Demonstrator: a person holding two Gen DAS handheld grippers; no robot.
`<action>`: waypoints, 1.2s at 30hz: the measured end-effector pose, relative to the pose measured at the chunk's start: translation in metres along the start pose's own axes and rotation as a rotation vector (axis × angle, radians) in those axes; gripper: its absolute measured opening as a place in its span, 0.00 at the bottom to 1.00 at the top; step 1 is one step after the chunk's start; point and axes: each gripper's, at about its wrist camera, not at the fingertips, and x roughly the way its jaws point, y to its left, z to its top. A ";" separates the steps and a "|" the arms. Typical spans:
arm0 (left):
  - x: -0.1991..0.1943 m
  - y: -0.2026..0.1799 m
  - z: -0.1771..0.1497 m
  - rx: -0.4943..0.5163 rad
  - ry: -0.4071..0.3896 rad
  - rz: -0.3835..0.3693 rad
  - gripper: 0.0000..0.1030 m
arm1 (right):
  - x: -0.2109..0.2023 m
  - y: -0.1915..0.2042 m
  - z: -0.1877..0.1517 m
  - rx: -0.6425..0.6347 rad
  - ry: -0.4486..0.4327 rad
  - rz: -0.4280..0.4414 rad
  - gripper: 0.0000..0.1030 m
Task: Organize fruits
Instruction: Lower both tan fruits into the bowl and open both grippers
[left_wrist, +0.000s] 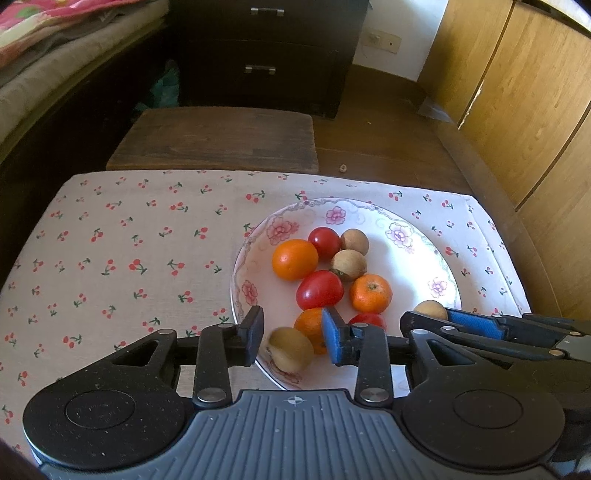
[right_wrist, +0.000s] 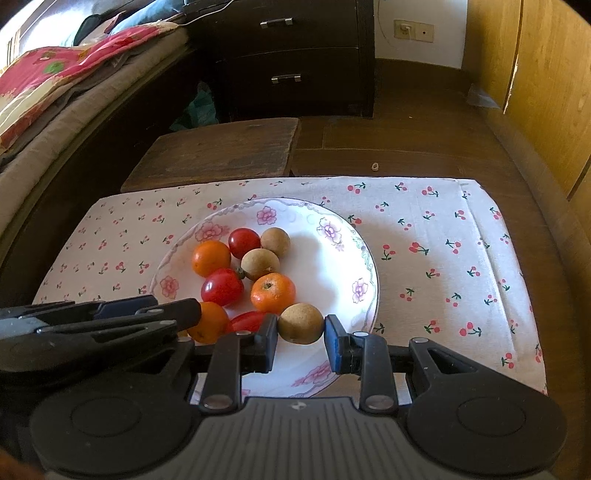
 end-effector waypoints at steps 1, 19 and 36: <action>0.000 0.000 0.000 0.001 0.000 0.000 0.43 | 0.000 0.001 0.000 0.001 0.000 -0.001 0.30; -0.002 -0.001 0.000 0.015 -0.003 0.023 0.50 | -0.003 0.000 0.002 0.014 -0.007 -0.009 0.30; -0.033 -0.006 -0.013 0.051 -0.043 0.070 0.68 | -0.040 0.000 -0.010 0.028 -0.034 -0.026 0.37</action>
